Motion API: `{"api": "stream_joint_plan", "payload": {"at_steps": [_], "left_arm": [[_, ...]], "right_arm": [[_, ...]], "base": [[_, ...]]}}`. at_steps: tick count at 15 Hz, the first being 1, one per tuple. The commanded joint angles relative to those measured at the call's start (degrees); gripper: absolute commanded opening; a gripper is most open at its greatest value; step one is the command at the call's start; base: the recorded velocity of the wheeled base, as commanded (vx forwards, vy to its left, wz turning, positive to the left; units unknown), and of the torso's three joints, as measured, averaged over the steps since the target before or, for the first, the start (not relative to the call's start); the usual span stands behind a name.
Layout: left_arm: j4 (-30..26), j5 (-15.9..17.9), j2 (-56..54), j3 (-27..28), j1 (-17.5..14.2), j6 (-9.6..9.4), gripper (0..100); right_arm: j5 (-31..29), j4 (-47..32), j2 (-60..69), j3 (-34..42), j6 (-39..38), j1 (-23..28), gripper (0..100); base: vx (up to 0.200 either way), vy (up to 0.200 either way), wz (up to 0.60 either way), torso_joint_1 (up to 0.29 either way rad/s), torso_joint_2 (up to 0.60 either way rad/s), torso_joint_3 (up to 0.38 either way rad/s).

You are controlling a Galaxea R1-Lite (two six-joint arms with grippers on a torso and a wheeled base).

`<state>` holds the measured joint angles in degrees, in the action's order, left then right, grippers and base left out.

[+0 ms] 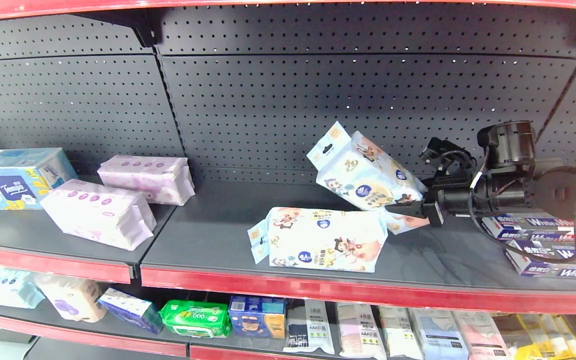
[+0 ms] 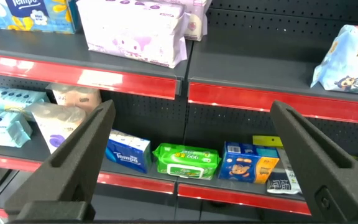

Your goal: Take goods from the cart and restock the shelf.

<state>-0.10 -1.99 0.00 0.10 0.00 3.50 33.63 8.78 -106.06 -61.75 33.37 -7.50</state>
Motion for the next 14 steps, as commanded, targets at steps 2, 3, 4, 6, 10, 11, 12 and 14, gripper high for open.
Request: {"api": "stream_joint_plan", "payload": {"at_steps": [2, 3, 4, 6, 10, 11, 12, 14], "left_arm": [[0.01, -0.03, 0.00, -0.01, 0.00, 0.02, 100], [0.01, -0.03, 0.00, -0.01, 0.00, 0.02, 100], [0.01, -0.03, 0.00, -0.01, 0.00, 0.02, 100], [0.01, -0.03, 0.00, -0.01, 0.00, 0.02, 100], [0.01, -0.03, 0.00, -0.01, 0.09, 0.02, 100], [0.01, -0.03, 0.00, -0.01, 0.00, 0.02, 100], [0.01, -0.03, 0.00, -0.01, 0.09, 0.02, 100], [0.01, -0.03, 0.00, -0.01, 0.00, 0.02, 100]], "right_arm": [[0.03, 0.10, 2.08, 2.07, 0.03, -0.68, 0], [0.03, 0.01, 2.26, 2.33, 0.03, -1.03, 0], [0.03, 0.10, 2.35, 2.42, 0.03, -1.12, 0], [-0.06, 0.10, 2.17, 2.51, 0.03, -1.20, 0], [-0.41, 0.10, -1.96, -2.59, 0.12, 1.26, 0], [-0.59, 0.10, -2.75, -3.65, 0.21, 1.70, 0], [-0.67, 0.10, -3.28, -4.17, 0.21, 1.96, 0], [-3.31, 0.63, -4.95, -5.14, 0.30, 2.66, 0]], "base": [[0.000, 0.000, 0.00, 0.000, 0.00, 0.000], [0.000, 0.000, 0.00, 0.000, 0.00, 0.000], [0.000, 0.000, 0.00, 0.000, 0.00, 0.000], [0.000, 0.000, 0.00, 0.000, 0.00, 0.000], [0.000, 0.000, 0.00, 0.000, 0.00, 0.000], [0.000, 0.000, 0.00, 0.000, 0.00, 0.000], [0.000, 0.000, 0.00, 0.000, 0.00, 0.000], [0.000, 0.000, 0.00, 0.000, 0.00, 0.000]]}}
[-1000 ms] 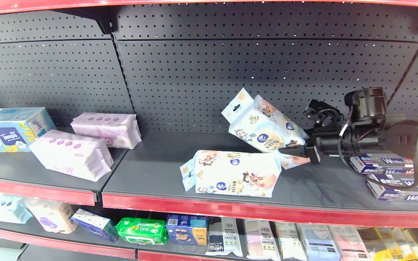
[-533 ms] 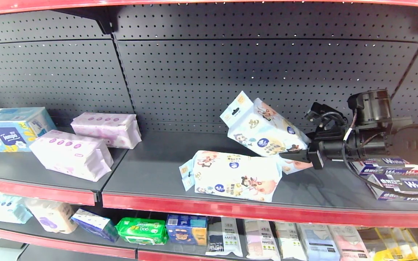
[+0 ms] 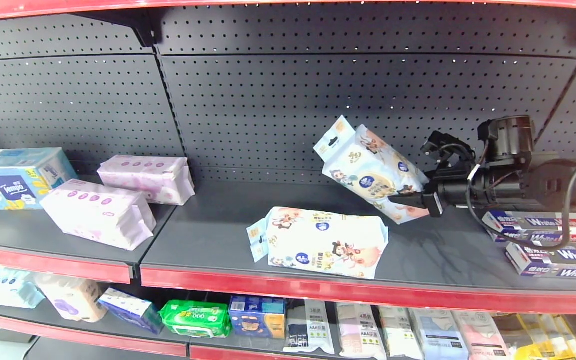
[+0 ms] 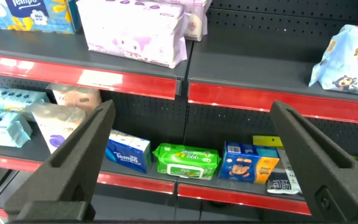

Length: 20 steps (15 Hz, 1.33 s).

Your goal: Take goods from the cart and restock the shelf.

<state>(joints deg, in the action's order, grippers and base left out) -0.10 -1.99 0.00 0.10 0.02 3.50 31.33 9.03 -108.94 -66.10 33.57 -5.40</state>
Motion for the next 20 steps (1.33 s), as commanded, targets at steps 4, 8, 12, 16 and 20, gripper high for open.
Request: {"api": "stream_joint_plan", "payload": {"at_steps": [4, 8, 12, 16, 20], "left_arm": [[0.01, -0.03, 0.00, -0.01, -0.02, 0.02, 100], [0.01, -0.03, 0.00, -0.01, -0.02, 0.02, 100], [0.01, -0.03, 0.00, -0.01, -0.02, 0.02, 100], [0.01, -0.03, 0.00, -0.01, -0.02, 0.02, 100], [0.01, -0.03, 0.00, -0.01, -0.02, 0.02, 100]], "right_arm": [[-1.53, 0.46, -4.27, -2.02, 0.09, -0.05, 0], [-1.62, 0.20, -5.23, -3.07, -0.09, -0.84, 0], [-1.10, -0.16, -5.06, -3.34, -0.79, -2.25, 0], [-1.01, -0.16, -5.67, -3.51, -1.14, -2.16, 0], [-1.01, -0.16, -6.90, -3.95, -1.84, -3.21, 0]], "base": [[0.000, 0.000, 0.00, 0.000, 0.00, 0.000], [0.000, 0.000, 0.00, 0.000, 0.00, 0.000], [0.000, 0.000, 0.00, 0.000, 0.00, 0.000], [0.000, 0.000, 0.00, 0.000, 0.00, 0.000], [0.000, 0.000, 0.00, 0.000, 0.00, 0.000]]}}
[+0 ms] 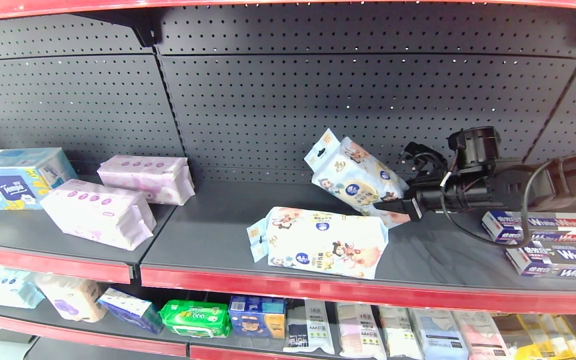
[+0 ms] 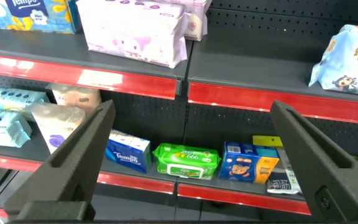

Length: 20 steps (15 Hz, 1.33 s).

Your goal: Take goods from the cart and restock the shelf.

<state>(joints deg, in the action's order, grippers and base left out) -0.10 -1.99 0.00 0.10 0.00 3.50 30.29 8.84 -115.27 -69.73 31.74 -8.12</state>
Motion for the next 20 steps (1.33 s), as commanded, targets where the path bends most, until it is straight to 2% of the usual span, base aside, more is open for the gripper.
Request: {"api": "stream_joint_plan", "payload": {"at_steps": [1, 13, 20], "left_arm": [[0.01, -0.03, 0.00, -0.01, 0.00, 0.02, 100], [0.01, -0.03, 0.00, -0.01, 0.00, 0.02, 100], [0.01, -0.03, 0.00, -0.01, 0.00, 0.02, 100]], "right_arm": [[0.03, 0.04, -0.83, -0.85, -0.19, -0.93, 0], [-0.32, 0.04, -2.41, -0.49, -0.46, -3.22, 0], [-1.90, 0.39, -4.87, -3.66, -0.81, -3.22, 0]], "base": [[0.000, 0.000, 0.00, 0.000, 0.00, 0.000], [0.000, 0.000, 0.00, 0.000, 0.00, 0.000], [0.000, 0.000, 0.00, 0.000, 0.00, 0.000]]}}
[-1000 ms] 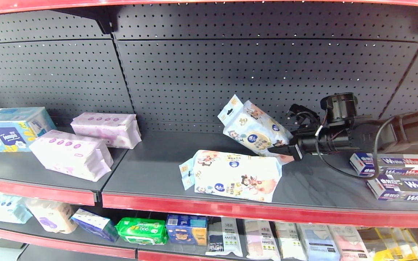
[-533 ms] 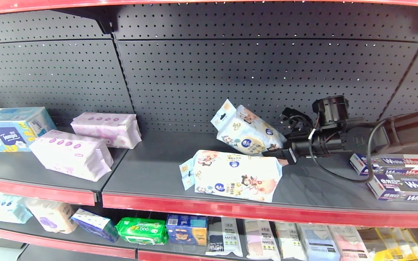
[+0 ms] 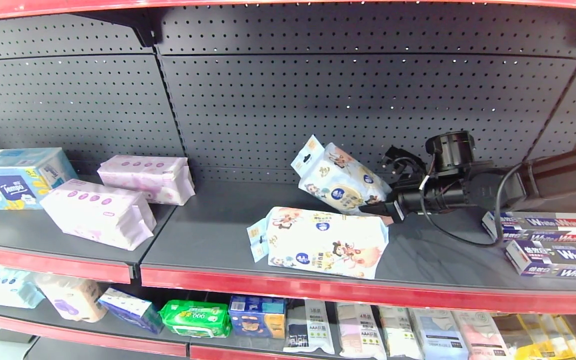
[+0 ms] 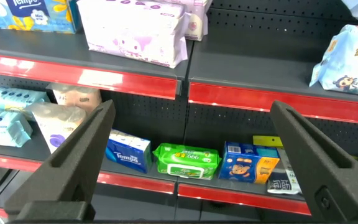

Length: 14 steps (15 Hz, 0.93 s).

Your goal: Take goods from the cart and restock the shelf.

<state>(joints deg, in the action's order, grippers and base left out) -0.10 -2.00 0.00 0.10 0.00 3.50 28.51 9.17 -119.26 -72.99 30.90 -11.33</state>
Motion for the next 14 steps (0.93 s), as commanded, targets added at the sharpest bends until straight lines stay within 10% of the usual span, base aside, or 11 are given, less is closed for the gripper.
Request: {"api": "stream_joint_plan", "payload": {"at_steps": [1, 8, 9, 14], "left_arm": [[0.01, -0.02, 0.00, -0.01, 0.00, 0.02, 100], [0.01, -0.02, 0.00, -0.01, 0.00, 0.02, 100], [0.01, -0.02, 0.00, -0.01, 0.00, 0.02, 100], [0.01, -0.02, 0.00, -0.01, 0.00, 0.02, 100]], "right_arm": [[-0.65, 0.15, -1.06, -0.67, 0.03, -0.01, 0], [-1.36, 0.06, -2.12, -1.81, 0.65, 0.08, 0], [-1.27, 0.06, -2.12, -1.72, 0.74, 0.08, 100], [-1.27, 0.24, -2.03, -1.63, 0.56, 0.60, 100]], "base": [[0.000, 0.000, 0.00, 0.000, 0.00, 0.000], [0.000, 0.000, 0.00, 0.000, 0.00, 0.000], [0.000, 0.000, 0.00, 0.000, 0.00, 0.000], [0.000, 0.000, 0.00, 0.000, 0.00, 0.000]]}}
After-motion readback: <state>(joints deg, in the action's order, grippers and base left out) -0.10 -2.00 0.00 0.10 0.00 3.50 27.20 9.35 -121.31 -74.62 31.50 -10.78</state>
